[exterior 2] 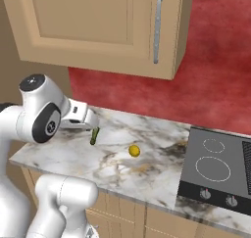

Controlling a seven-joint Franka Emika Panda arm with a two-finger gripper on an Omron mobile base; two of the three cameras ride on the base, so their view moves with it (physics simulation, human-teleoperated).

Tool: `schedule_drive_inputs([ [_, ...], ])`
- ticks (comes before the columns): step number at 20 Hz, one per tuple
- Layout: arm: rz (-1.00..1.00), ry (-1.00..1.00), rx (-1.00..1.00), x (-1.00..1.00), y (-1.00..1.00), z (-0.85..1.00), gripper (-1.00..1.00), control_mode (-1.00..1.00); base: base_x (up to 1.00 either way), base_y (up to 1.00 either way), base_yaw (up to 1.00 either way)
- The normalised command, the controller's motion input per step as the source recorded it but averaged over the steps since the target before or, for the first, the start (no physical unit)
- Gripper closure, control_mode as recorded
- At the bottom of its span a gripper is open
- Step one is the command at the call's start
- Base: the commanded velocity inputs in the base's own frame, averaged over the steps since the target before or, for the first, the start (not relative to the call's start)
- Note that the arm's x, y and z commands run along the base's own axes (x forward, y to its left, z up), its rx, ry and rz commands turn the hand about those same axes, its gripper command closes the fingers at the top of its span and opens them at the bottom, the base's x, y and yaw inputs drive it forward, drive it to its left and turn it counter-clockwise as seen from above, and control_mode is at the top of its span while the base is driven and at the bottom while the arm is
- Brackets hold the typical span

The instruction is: Place the beer on the top shelf of the fridge to keep it out of children's reach, and place the lemon and squash on lower shelves for easy access.

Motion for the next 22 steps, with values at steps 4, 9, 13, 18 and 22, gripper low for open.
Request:
schedule_drive_inputs([
  [4,-0.12,0.09,0.0,0.4,-0.01,-0.51,-1.0,-1.0,0.0,0.0,0.0],
  [9,0.0,0.05,0.01,0.39,0.26,-0.35,-1.0,-1.0,0.0,0.0,0.0],
  [13,0.0,0.03,0.04,0.48,0.25,-0.38,-1.0,-1.0,0.0,0.0,0.0],
  [18,0.03,0.08,0.09,0.78,0.06,-0.41,-1.0,-1.0,0.0,0.0,0.0],
  [22,0.04,0.11,0.13,0.94,0.02,-0.44,-1.0,-1.0,0.0,0.0,0.0],
])
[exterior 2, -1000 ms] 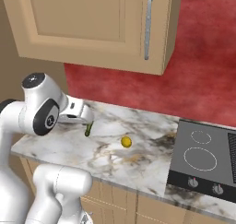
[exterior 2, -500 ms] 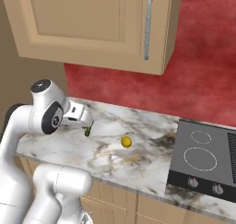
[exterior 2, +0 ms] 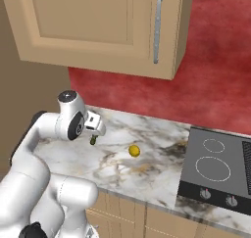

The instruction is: Place the beer on the top shelf of the fridge to keep it out of children's reach, and place the lemon and squash on lower shelves for easy access.

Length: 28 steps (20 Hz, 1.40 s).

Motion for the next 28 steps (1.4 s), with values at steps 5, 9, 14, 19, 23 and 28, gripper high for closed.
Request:
schedule_drive_inputs([
  [5,0.06,0.1,0.08,0.81,0.16,-0.47,-1.0,-1.0,0.0,0.0,0.0],
  [9,0.07,0.08,0.01,0.72,0.33,-0.47,-1.0,-1.0,0.0,0.0,0.0],
  [14,0.05,0.08,0.0,0.69,0.18,-0.32,-1.0,-1.0,0.0,0.0,0.0],
  [19,0.01,0.08,0.0,0.55,0.0,-0.26,-1.0,-1.0,0.0,0.0,0.0],
  [23,0.0,0.05,0.0,0.42,0.0,-0.32,-1.0,-1.0,0.0,0.0,0.0],
  [28,0.0,0.04,0.0,0.3,0.0,-0.45,-1.0,-1.0,0.0,0.0,0.0],
])
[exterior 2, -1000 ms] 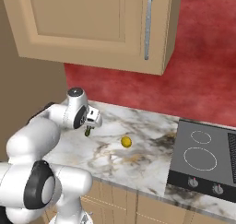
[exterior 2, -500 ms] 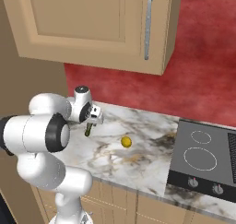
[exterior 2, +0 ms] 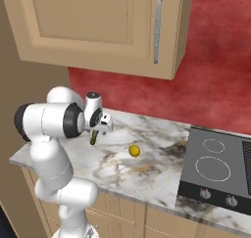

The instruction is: Place the beer on the top shelf of the fridge to keep it out of children's reach, and place the lemon and squash on lower shelves for easy access.

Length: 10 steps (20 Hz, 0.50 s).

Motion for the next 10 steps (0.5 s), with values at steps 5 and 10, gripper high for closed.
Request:
schedule_drive_inputs([
  [5,0.0,0.04,0.0,0.33,0.0,-0.4,-1.0,-1.0,0.0,0.0,0.0],
  [10,0.0,0.03,0.0,0.35,0.06,-0.36,-1.0,-1.0,0.0,0.0,0.0],
])
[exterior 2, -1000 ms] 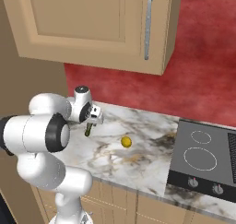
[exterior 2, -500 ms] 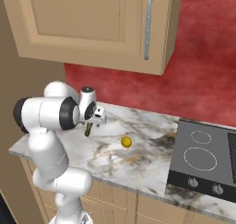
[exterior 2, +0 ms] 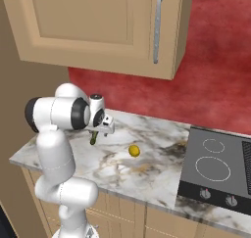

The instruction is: Place the beer on the top shelf of the fridge to keep it out of children's reach, and place the lemon and squash on lower shelves for easy access.

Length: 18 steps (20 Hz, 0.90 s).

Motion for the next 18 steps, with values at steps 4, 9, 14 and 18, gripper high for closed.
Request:
schedule_drive_inputs([
  [4,0.0,0.06,0.0,0.19,0.13,-0.37,-1.0,-1.0,0.0,0.0,0.0],
  [9,0.0,0.12,-0.02,-0.3,0.12,-0.54,1.0,-1.0,0.0,0.0,0.0],
  [14,0.01,0.02,-0.04,-0.74,0.12,-0.51,1.0,-1.0,0.0,0.0,0.0],
  [18,0.06,0.0,0.0,-0.65,0.03,-0.31,1.0,-1.0,0.0,0.0,0.0],
])
